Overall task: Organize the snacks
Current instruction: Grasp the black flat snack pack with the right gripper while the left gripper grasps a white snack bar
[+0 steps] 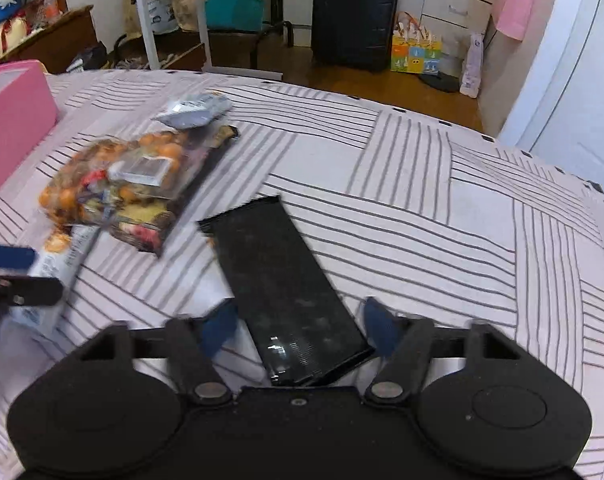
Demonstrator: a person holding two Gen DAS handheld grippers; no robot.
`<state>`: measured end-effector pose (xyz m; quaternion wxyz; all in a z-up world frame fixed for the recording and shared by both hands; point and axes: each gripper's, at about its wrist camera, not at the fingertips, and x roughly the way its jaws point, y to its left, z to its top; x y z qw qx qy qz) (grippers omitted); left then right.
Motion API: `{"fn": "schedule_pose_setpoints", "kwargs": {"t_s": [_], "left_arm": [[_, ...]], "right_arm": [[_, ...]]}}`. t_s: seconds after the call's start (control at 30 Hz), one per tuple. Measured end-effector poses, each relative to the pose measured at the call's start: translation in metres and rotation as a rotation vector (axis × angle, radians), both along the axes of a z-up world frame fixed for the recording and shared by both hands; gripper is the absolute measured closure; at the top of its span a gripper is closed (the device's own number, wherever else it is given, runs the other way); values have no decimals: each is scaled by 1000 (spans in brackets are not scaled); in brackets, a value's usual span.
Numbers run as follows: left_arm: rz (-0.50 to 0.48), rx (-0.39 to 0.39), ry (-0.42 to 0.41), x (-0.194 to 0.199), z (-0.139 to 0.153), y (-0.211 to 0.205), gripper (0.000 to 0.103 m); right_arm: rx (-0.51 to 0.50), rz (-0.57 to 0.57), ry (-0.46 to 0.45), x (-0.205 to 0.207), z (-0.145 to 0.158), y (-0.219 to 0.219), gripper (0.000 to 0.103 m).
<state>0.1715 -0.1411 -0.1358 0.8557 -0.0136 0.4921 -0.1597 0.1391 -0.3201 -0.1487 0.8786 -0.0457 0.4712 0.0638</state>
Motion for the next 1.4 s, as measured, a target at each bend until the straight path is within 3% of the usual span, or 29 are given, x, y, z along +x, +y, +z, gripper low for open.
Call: {"fn": "schedule_pose_setpoints", "kwargs": {"t_s": [0.07, 0.27, 0.43, 0.47, 0.73, 1.0, 1.4], "left_arm": [[-7, -17, 6, -1, 0, 2, 72], [-13, -20, 4, -3, 0, 4, 75], [-11, -23, 13, -2, 0, 4, 75], [-15, -22, 14, -2, 0, 4, 75], [-77, -35, 67, -8, 9, 15, 78], [-106, -73, 104, -26, 20, 30, 79], [-141, -149, 168, -56, 43, 78, 80]], "right_arm": [[-11, -11, 13, -4, 2, 8, 40], [-23, -133, 78, -20, 7, 28, 40], [-31, -88, 73, -13, 1, 40, 38], [-31, -86, 71, -10, 0, 40, 46], [49, -239, 25, -30, 13, 34, 48], [166, -318, 34, -65, 34, 46, 48], [238, -257, 89, -110, 55, 95, 48]]}}
